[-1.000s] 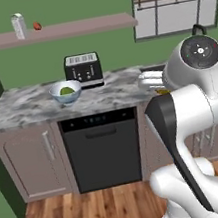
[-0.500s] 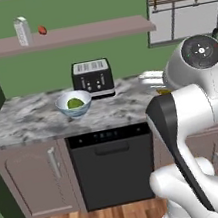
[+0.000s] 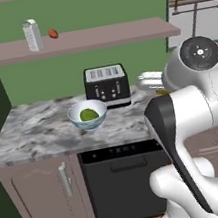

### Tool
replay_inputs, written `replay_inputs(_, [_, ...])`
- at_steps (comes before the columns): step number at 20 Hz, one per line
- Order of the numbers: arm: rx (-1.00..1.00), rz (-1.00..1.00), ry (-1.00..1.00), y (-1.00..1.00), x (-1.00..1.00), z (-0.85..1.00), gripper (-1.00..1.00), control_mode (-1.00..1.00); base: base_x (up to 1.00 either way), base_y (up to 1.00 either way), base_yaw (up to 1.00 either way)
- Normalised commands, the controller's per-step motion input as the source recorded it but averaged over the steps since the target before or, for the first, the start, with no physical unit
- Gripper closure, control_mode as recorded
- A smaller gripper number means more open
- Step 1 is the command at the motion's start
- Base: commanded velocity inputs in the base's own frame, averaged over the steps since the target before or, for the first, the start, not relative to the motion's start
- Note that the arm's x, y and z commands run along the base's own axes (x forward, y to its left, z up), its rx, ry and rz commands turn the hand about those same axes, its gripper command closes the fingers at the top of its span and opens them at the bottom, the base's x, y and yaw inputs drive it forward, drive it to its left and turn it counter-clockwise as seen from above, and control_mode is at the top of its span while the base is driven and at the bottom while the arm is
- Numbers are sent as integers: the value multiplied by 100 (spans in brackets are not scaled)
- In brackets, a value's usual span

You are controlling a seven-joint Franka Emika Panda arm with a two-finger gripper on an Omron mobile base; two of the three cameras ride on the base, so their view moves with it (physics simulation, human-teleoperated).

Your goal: Pick the cheese from the fridge and the cheese grater from the cabinet and place them next to the salad bowl.

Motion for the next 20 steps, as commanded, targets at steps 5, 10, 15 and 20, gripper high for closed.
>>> replay_inputs(5, [0, 0, 0, 0, 0, 0, 100, 100, 75, 12, 0])
replay_inputs(10, [0, 0, 0, 0, 0, 0, 100, 100, 39, 43, 4])
replay_inputs(15, [0, 0, 0, 0, 0, 0, 100, 100, 38, 36, 4])
replay_inputs(20, [0, 0, 0, 0, 0, 0, 100, 100, 39, 9, 6])
